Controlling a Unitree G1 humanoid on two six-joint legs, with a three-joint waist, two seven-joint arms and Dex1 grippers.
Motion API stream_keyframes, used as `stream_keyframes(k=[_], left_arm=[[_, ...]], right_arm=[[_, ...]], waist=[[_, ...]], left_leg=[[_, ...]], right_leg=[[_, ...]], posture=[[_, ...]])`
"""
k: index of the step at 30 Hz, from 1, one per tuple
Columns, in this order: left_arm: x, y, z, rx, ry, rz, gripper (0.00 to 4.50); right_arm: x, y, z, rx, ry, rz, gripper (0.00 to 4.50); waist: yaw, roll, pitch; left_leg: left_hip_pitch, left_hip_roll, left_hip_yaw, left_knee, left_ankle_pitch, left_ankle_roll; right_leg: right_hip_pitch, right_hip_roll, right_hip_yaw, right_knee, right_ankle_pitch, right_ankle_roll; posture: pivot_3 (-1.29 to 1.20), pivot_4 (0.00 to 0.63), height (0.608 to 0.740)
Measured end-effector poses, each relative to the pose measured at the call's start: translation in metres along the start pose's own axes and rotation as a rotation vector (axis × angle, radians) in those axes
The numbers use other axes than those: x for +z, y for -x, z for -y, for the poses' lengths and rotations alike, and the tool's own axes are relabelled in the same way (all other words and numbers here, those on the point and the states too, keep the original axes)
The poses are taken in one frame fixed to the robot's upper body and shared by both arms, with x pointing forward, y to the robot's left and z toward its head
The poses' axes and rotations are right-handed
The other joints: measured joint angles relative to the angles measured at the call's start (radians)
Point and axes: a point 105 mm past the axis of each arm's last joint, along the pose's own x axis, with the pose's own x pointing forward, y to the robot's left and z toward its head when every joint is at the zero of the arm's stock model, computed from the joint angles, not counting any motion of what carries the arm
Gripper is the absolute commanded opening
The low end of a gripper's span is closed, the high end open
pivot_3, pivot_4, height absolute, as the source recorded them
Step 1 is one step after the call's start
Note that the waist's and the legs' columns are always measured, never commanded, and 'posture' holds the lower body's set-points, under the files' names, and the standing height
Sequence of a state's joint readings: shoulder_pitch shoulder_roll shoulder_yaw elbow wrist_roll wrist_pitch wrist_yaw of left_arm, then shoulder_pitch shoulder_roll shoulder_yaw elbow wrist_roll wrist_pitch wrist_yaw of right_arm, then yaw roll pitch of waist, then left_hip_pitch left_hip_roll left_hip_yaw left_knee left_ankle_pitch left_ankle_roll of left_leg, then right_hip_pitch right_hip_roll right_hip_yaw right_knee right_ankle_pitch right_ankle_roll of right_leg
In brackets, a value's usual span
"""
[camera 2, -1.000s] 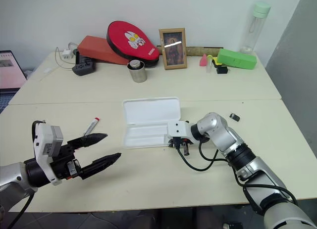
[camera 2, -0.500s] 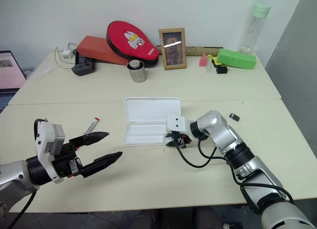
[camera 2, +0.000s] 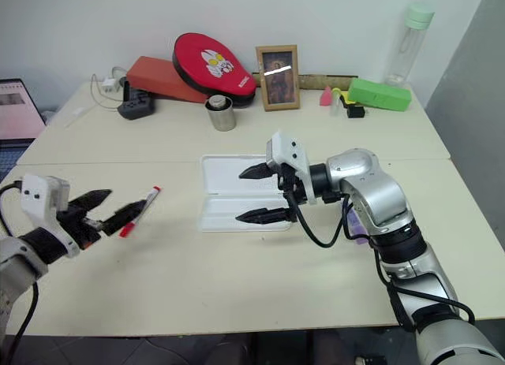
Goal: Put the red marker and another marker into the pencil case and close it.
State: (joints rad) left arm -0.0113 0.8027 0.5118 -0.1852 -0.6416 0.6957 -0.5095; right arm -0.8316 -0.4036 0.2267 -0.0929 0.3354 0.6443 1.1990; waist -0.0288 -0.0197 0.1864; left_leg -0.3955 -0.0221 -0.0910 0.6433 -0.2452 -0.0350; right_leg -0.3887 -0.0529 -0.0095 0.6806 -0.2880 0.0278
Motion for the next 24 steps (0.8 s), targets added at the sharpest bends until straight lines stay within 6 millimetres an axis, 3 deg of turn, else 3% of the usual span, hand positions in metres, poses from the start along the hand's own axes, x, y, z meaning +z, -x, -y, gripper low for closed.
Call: stream_keyframes(k=[4,10,14,24], left_arm=[[-0.019,-0.018,-0.004,-0.001,0.033,-0.077,4.5],[-0.029,-0.037,-0.006,-0.024,0.049,-0.135,4.5],[-0.049,-0.048,-0.01,-0.021,0.067,-0.228,4.5],[-0.052,-0.052,-0.021,0.013,0.057,-0.25,2.62]], right_arm=[[-0.005,0.007,0.003,-0.053,-0.017,-0.016,4.47],[-0.005,0.007,0.004,-0.093,-0.018,-0.017,4.47],[-0.003,0.008,0.004,-0.109,-0.013,-0.013,4.47],[-0.001,0.018,0.008,-0.147,-0.022,-0.002,4.5]], waist=[[0.001,0.0,0.0],[-0.003,0.0,0.0],[-0.005,0.0,0.0],[-0.003,0.0,0.0]], left_leg=[[-0.001,0.0,0.0,0.0,0.0,0.0],[-0.001,0.0,0.0,0.0,0.0,0.0],[-0.001,0.0,-0.001,0.0,0.0,0.0],[0.0,0.0,-0.001,0.0,0.0,0.0]], right_leg=[[-0.001,-0.001,0.0,0.0,0.0,0.0],[-0.001,-0.001,0.0,0.0,0.0,0.0],[-0.002,-0.001,0.0,0.0,0.0,0.0],[-0.001,-0.001,0.001,0.001,0.0,0.0]], posture=[[0.0,0.15,0.74],[0.0,0.15,0.74],[0.0,0.15,0.74],[0.0,0.15,0.74]])
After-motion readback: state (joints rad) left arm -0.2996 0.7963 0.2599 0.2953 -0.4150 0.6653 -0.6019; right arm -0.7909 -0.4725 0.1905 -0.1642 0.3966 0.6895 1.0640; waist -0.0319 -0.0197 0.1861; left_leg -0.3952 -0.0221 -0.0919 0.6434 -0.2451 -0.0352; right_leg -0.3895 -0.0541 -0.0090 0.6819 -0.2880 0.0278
